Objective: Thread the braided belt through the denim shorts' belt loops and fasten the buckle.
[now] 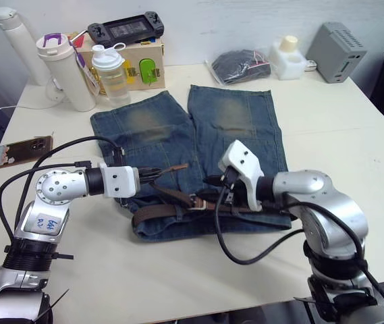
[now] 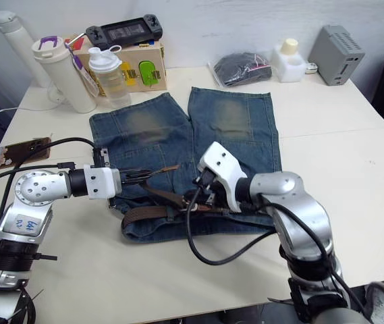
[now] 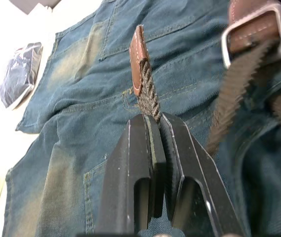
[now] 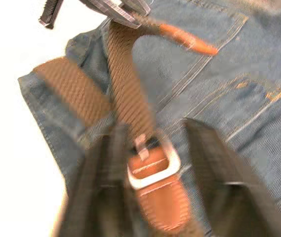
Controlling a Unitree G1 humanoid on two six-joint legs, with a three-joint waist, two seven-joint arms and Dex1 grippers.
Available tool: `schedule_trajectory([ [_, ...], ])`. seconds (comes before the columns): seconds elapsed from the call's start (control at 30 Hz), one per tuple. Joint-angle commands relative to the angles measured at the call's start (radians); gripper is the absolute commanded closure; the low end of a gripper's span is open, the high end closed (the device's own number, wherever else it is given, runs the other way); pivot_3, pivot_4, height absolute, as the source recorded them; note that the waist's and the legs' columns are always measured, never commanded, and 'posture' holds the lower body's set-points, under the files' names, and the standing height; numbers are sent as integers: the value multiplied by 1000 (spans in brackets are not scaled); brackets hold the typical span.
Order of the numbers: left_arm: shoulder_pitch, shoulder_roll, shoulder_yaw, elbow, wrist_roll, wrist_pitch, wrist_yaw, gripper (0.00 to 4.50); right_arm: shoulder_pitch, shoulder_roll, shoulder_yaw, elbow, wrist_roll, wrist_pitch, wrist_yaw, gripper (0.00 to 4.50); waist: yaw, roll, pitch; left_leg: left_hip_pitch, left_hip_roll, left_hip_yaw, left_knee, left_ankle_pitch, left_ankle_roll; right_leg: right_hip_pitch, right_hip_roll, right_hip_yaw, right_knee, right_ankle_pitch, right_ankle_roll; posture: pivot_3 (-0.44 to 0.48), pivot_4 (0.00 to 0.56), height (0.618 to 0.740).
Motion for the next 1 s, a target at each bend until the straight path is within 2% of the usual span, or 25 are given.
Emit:
schedule_trajectory([
  [0.03,-31,5,2,-19,-23,-6,3,4500,26,-10,-21,-83,51,14,-68,1066,-1,0,0,0,0,1,0,0,0,0,0,0,0,0,0,0,150,687],
  [0.2,-41,-2,-10,-27,-27,-7,3,4500,88,-77,28,-119,68,-64,-138,1066,-1,0,0,1,0,1,0,1,0,0,0,1,1,0,0,0,150,687],
  [0.33,-36,4,-8,-39,-34,-9,-1,4500,189,-215,134,-141,-10,-283,-200,1066,2,-1,1,1,0,1,0,1,0,0,0,1,0,0,0,0,150,687],
  [0.47,-35,13,-3,-53,-41,1,-6,4500,260,-270,261,-112,-144,-488,-317,1066,0,-2,1,1,0,2,0,1,0,0,0,1,-1,0,1,0,150,687],
  [0.57,-41,23,3,-50,-47,6,-12,4500,286,-274,320,-73,-259,-609,-409,1066,-1,-2,1,2,1,3,0,1,0,0,0,2,0,0,1,0,150,687],
  [0.77,-62,33,3,-21,-55,5,-26,4500,301,-233,412,-22,-373,-694,-464,1066,1,-2,1,2,1,3,1,2,-1,0,0,2,1,0,1,0,150,687],
  [1.0,-80,40,-1,6,-56,-9,-42,4500,332,-213,384,-37,-379,-679,-430,1066,2,-2,1,2,0,3,1,2,0,1,1,2,1,0,1,0,150,687],
])
